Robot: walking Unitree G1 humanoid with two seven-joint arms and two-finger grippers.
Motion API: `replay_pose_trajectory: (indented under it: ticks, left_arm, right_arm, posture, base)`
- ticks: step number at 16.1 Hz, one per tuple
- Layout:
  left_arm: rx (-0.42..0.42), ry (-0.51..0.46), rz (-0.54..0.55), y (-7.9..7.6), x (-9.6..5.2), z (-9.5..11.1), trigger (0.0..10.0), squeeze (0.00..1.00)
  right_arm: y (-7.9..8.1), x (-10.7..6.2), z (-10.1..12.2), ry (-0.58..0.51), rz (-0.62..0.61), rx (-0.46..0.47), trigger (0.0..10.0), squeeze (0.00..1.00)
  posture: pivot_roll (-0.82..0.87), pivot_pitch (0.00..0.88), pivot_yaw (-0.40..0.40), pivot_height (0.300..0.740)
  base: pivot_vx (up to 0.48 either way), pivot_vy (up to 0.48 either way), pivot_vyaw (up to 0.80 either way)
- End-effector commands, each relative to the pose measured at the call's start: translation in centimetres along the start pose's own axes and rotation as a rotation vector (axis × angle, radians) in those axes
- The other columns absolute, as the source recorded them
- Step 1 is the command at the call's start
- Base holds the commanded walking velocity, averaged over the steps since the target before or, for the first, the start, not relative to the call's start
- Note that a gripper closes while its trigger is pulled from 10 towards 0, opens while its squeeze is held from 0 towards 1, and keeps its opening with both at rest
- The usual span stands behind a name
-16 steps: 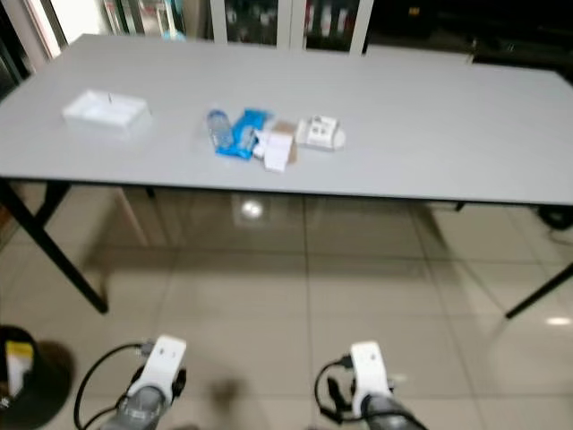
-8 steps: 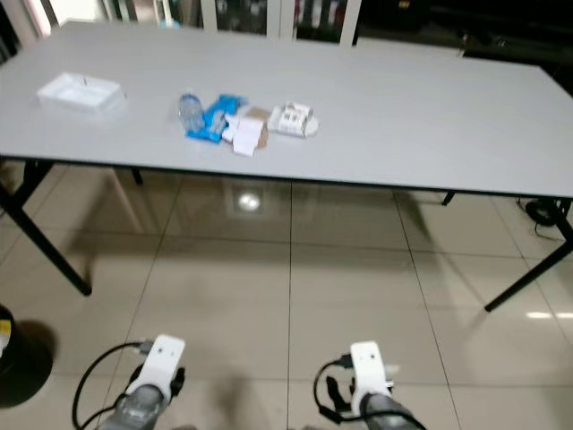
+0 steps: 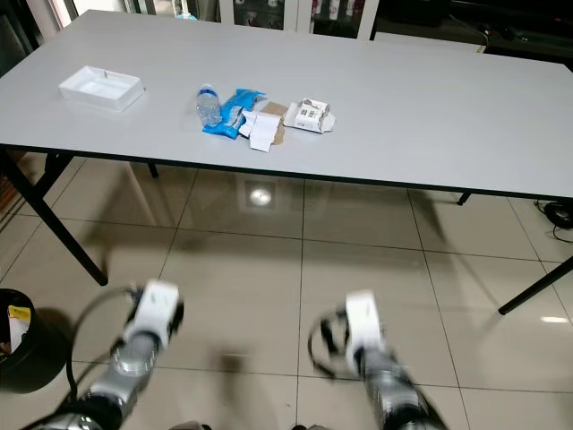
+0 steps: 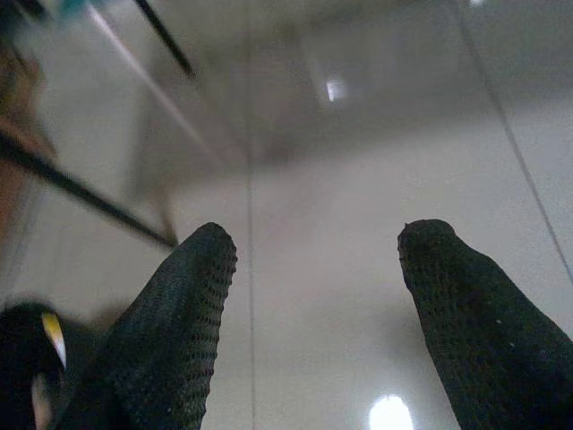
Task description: Picking trash to rubbish bin
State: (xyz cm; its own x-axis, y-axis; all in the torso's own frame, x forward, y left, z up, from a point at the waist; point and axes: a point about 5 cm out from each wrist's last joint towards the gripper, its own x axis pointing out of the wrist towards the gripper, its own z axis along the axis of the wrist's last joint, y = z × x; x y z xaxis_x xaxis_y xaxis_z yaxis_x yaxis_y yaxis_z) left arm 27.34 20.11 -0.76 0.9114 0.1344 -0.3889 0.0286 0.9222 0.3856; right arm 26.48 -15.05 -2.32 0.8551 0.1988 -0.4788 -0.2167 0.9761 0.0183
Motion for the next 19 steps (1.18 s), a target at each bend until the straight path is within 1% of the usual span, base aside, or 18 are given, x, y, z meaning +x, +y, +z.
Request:
replay_pose_trajectory:
  ticks: [1, 2, 3, 4, 5, 6, 8, 9, 10, 11, 13, 15, 17, 19]
  left_arm:
    - [-0.019, -0.102, 0.021, 0.2, 0.5, 2.3, 10.0, 0.0]
    - [-0.041, -0.194, 0.045, 0.8, 0.9, 4.7, 10.0, 0.0]
    - [-0.054, -0.275, 0.065, 1.3, 1.1, 6.8, 10.0, 0.0]
    - [-0.074, -0.38, 0.088, 2.0, 1.1, 9.9, 10.0, 0.0]
    - [-0.078, -0.467, 0.106, 2.6, 1.0, 12.5, 10.0, 0.0]
    - [-0.065, -0.515, 0.117, 2.9, 0.8, 14.0, 10.0, 0.0]
    - [-0.077, -0.583, 0.133, 3.6, 0.4, 16.3, 10.0, 0.0]
    - [-0.068, -0.607, 0.133, 3.8, 0.1, 17.2, 10.0, 0.0]
    - [-0.064, -0.609, 0.135, 3.8, 0.0, 17.6, 10.0, 0.0]
    - [-0.073, -0.604, 0.134, 3.8, 0.0, 17.6, 10.0, 0.0]
    - [-0.087, -0.595, 0.097, 2.6, -0.2, 17.5, 10.0, 0.0]
    - [-0.099, -0.606, 0.076, 2.1, -0.5, 17.9, 10.0, 0.0]
    - [-0.085, -0.624, 0.068, 1.9, -0.7, 18.5, 10.0, 0.0]
    - [-0.075, -0.635, 0.071, 2.1, -0.8, 19.0, 10.0, 0.0]
  right_arm:
    - [-0.8, 0.4, 2.7, -0.124, -0.022, 0.0, 10.0, 0.0]
    - [-0.7, 0.9, 5.5, -0.234, -0.017, -0.013, 10.0, 0.0]
    - [-0.5, 1.1, 7.7, -0.317, -0.012, -0.021, 10.0, 0.0]
    - [-0.2, 1.2, 10.5, -0.415, -0.011, -0.024, 10.0, 0.0]
    - [0.1, 1.2, 12.8, -0.498, -0.009, -0.012, 10.0, 0.0]
    - [0.4, 1.1, 14.1, -0.543, -0.007, -0.008, 10.0, 0.0]
    - [1.0, 0.6, 16.4, -0.62, 0.0, -0.022, 10.0, 0.0]
    - [1.4, 0.3, 17.4, -0.655, 0.004, -0.019, 10.0, 0.0]
    - [1.7, 0.1, 18.0, -0.675, 0.002, -0.011, 10.0, 0.0]
    - [1.7, 0.0, 18.0, -0.678, 0.002, -0.006, 10.0, 0.0]
    - [2.2, -0.2, 18.1, -0.683, 0.001, -0.003, 10.0, 0.0]
    - [2.2, -0.3, 18.3, -0.68, -0.01, 0.003, 10.0, 0.0]
    - [2.4, -0.6, 18.9, -0.695, -0.007, 0.008, 10.0, 0.0]
    - [2.4, -0.8, 19.8, -0.713, -0.01, 0.007, 10.0, 0.0]
  posture:
    - [0.01, 0.079, -0.087, 0.74]
    - [0.01, 0.076, -0.088, 0.74]
    - [0.01, 0.074, -0.089, 0.74]
    - [0.01, 0.07, -0.09, 0.74]
    - [0.01, 0.067, -0.09, 0.74]
    - [0.01, 0.06, -0.088, 0.74]
    - [0.01, 0.044, -0.084, 0.74]
    - [0.02, 0.036, -0.083, 0.74]
    - [0.02, 0.031, -0.082, 0.74]
    - [0.02, 0.027, -0.082, 0.74]
    - [0.01, 0.012, -0.081, 0.74]
    - [0.02, 0.009, -0.08, 0.74]
    - [0.02, 0.0, -0.082, 0.74]
    - [0.03, 0.0, -0.082, 0.74]
  base:
    - [0.0, 0.0, 0.0]
    - [0.0, 0.0, 0.0]
    - [0.0, 0.0, 0.0]
    - [0.0, 0.0, 0.0]
    - [0.0, 0.0, 0.0]
    - [0.0, 0.0, 0.0]
    - [0.0, 0.0, 0.0]
    - [0.0, 0.0, 0.0]
    - [0.0, 0.0, 0.0]
    - [0.0, 0.0, 0.0]
    - [0.126, 0.0, 0.0]
    - [0.264, 0.0, 0.0]
    - [0.3, 0.0, 0.0]
    - [0.317, 0.0, 0.0]
